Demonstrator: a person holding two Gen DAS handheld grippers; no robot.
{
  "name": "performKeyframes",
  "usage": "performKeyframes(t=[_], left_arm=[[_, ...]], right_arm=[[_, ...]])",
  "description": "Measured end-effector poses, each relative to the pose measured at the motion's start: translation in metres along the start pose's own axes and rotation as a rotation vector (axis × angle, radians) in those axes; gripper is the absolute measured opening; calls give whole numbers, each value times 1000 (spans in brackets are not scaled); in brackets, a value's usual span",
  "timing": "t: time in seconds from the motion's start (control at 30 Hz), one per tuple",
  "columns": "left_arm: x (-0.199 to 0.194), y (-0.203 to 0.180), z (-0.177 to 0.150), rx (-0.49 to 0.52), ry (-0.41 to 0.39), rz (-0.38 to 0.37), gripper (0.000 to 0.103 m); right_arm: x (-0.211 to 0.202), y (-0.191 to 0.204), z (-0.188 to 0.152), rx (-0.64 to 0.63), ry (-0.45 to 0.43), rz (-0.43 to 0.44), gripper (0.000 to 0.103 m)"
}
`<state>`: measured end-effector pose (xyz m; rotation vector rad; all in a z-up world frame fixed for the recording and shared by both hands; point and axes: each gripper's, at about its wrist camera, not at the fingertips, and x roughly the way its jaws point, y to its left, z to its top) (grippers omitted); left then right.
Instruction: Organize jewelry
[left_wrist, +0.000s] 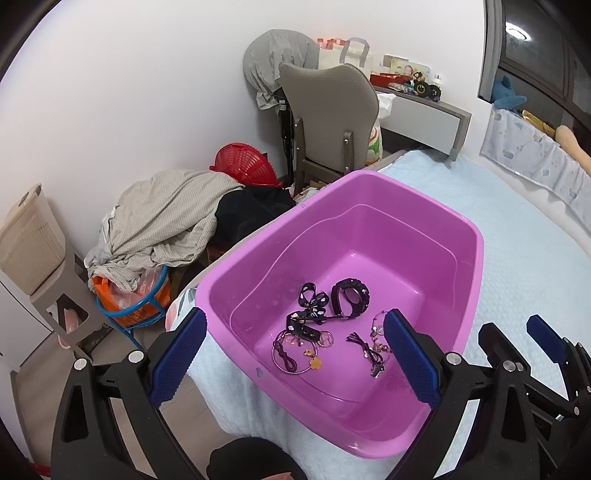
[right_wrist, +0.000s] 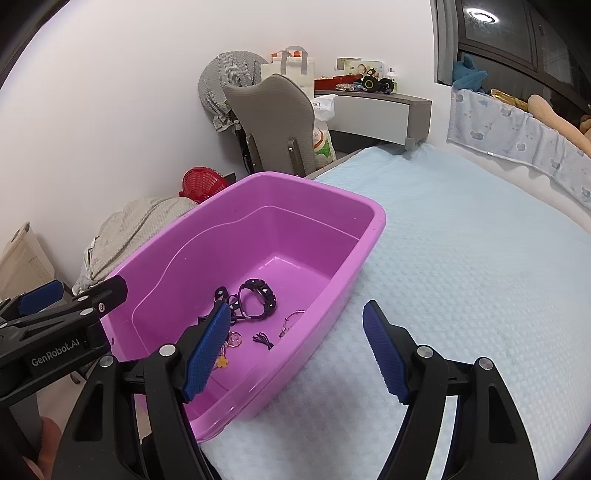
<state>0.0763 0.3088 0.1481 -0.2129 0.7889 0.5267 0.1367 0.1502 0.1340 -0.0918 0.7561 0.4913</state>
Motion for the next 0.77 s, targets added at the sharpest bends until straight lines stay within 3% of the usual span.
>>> performKeyframes(t=[0.77], left_arm=[[-2,-1,-5,-2,13,-12,96]], right_arm=[[-5,-2,-1,3,-8,-12,71]])
